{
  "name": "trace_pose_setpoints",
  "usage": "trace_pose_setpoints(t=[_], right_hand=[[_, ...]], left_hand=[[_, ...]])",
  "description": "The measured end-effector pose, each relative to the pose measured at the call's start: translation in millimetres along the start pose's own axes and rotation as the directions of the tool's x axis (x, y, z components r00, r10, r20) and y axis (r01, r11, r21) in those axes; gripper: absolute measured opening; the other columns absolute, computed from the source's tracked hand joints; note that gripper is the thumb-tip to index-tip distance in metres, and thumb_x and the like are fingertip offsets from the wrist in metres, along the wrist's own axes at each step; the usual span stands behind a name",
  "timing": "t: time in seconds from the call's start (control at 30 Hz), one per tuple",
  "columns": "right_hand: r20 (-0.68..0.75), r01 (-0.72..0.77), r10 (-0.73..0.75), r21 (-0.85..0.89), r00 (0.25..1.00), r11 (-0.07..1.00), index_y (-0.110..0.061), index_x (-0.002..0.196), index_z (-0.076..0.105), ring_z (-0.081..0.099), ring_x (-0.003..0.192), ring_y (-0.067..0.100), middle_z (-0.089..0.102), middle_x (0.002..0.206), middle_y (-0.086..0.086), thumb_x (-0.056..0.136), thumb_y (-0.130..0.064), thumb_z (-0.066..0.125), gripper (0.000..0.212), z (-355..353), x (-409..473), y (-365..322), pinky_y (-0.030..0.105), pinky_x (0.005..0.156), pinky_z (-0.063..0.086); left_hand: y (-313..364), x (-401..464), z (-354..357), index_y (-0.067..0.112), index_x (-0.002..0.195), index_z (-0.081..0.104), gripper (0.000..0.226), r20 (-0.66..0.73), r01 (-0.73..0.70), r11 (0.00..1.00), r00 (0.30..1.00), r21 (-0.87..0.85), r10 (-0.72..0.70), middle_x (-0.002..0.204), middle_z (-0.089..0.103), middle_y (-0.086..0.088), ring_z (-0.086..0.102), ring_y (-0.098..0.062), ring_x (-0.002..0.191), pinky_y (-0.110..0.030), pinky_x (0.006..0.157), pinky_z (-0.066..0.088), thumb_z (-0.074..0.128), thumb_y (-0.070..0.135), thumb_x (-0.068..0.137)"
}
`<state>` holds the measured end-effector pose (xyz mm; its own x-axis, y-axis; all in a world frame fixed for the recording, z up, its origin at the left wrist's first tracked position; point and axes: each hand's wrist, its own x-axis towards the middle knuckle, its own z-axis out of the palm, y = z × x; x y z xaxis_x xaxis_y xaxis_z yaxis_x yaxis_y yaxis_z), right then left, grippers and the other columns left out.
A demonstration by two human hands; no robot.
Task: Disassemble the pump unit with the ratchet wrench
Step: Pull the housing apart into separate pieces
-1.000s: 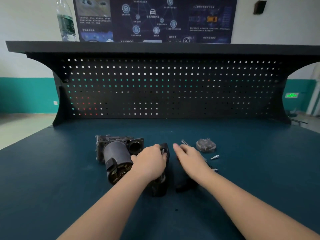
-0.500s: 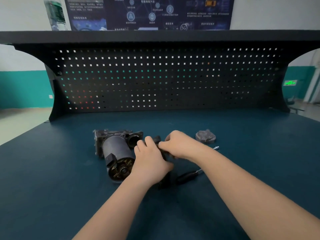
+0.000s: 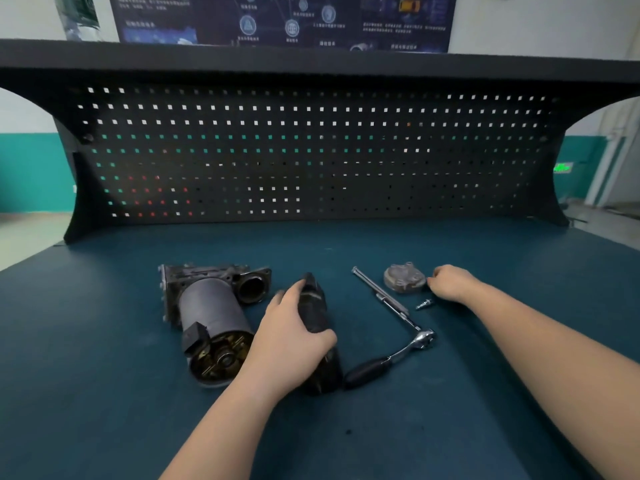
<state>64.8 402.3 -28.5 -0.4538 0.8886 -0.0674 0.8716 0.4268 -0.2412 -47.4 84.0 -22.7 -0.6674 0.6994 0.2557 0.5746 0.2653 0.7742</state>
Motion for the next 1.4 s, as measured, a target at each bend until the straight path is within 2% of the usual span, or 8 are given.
trace_pose_setpoints(t=[0.1,0.2,0.37,0.53,0.73,0.9,1.13,1.4], right_hand=[[-0.119,-0.061,0.057,-0.033,0.991,0.998,-0.009,0.132,0.050,0.047,0.124,0.036,0.051,0.137,0.017,0.098,-0.029,0.039,0.041,-7,-12,-12,0.039,0.098,0.042],[-0.295,0.165,-0.051,0.376,0.954,0.912,-0.004,0.120,0.053,0.056,0.104,0.034,0.062,0.109,0.017,0.095,-0.051,0.043,0.055,-17,-57,-54,0.039,0.089,0.044],[0.213,0.100,-0.562,0.875,0.799,0.475,-0.019,0.106,0.068,0.072,0.088,0.020,0.075,0.096,0.002,0.059,-0.069,0.069,0.068,-16,-177,-125,0.032,0.072,0.056],[0.153,0.064,-0.443,0.896,0.883,0.439,-0.007,0.093,0.074,0.070,0.073,0.028,0.075,0.085,0.013,0.046,-0.053,0.078,0.066,-33,-161,-117,0.033,0.067,0.053],[-0.021,0.098,-0.141,0.822,0.990,0.562,-0.008,0.087,0.065,0.058,0.059,0.021,0.066,0.074,0.008,0.070,-0.042,0.076,0.039,-65,-47,-112,0.023,0.049,0.042],[0.034,-0.019,-0.011,0.763,0.999,0.646,-0.009,0.077,0.059,0.058,0.070,0.021,0.062,0.080,0.007,0.069,-0.038,0.079,0.036,-40,24,-106,0.030,0.057,0.043],[0.004,-0.007,0.006,0.592,1.000,0.806,-0.008,0.072,0.050,0.047,0.069,0.022,0.053,0.089,0.007,0.070,-0.047,0.080,0.049,-13,73,-105,0.037,0.075,0.042],[-0.279,0.190,-0.113,0.265,0.954,0.946,-0.017,0.123,0.058,0.046,0.122,0.037,0.053,0.130,0.016,0.081,-0.058,0.062,0.059,-20,11,-136,0.042,0.100,0.042]], left_hand=[[3,0,-5,0.033,0.146,0.029,0.090,-0.074,-0.052,0.998,0.996,-0.030,0.050,0.151,0.030,0.004,0.037,-0.018,0.135,-0.026,0.103,0.036,0.070,0.025,0.067],[9,0,-14,0.040,0.142,0.033,0.088,-0.189,-0.116,0.965,0.979,-0.236,0.071,0.144,0.038,0.010,0.047,-0.016,0.128,-0.039,0.106,0.041,0.072,0.034,0.063],[20,-7,-7,0.047,0.141,0.031,0.091,-0.191,-0.233,0.836,0.969,-0.497,0.157,0.144,0.044,0.007,0.049,-0.013,0.128,-0.040,0.103,0.045,0.075,0.037,0.062],[23,-12,-3,0.048,0.135,0.034,0.068,-0.075,-0.251,0.729,0.961,-0.636,0.266,0.136,0.046,0.034,0.041,0.005,0.131,-0.020,0.105,0.040,0.069,0.027,0.080],[11,-4,-13,0.013,0.087,0.074,0.015,-0.480,-0.122,0.892,0.807,0.435,0.344,0.099,0.073,-0.002,0.062,-0.027,0.106,-0.048,0.099,0.044,0.062,0.013,0.080],[11,-9,-19,0.012,0.076,0.071,0.009,-0.412,0.162,0.796,0.903,0.583,0.118,0.076,0.071,-0.009,0.062,-0.035,0.087,-0.048,0.089,0.045,0.068,0.020,0.073],[2,-2,-16,0.026,0.110,0.057,0.030,-0.178,0.187,0.489,0.982,0.852,-0.066,0.121,0.056,0.001,0.028,-0.025,0.133,-0.045,0.109,0.015,0.039,0.035,0.088],[10,-5,-18,0.024,0.091,0.063,0.023,-0.223,0.202,0.570,0.974,0.796,-0.034,0.101,0.068,0.002,0.045,-0.025,0.123,-0.043,0.102,0.027,0.042,0.029,0.088]])
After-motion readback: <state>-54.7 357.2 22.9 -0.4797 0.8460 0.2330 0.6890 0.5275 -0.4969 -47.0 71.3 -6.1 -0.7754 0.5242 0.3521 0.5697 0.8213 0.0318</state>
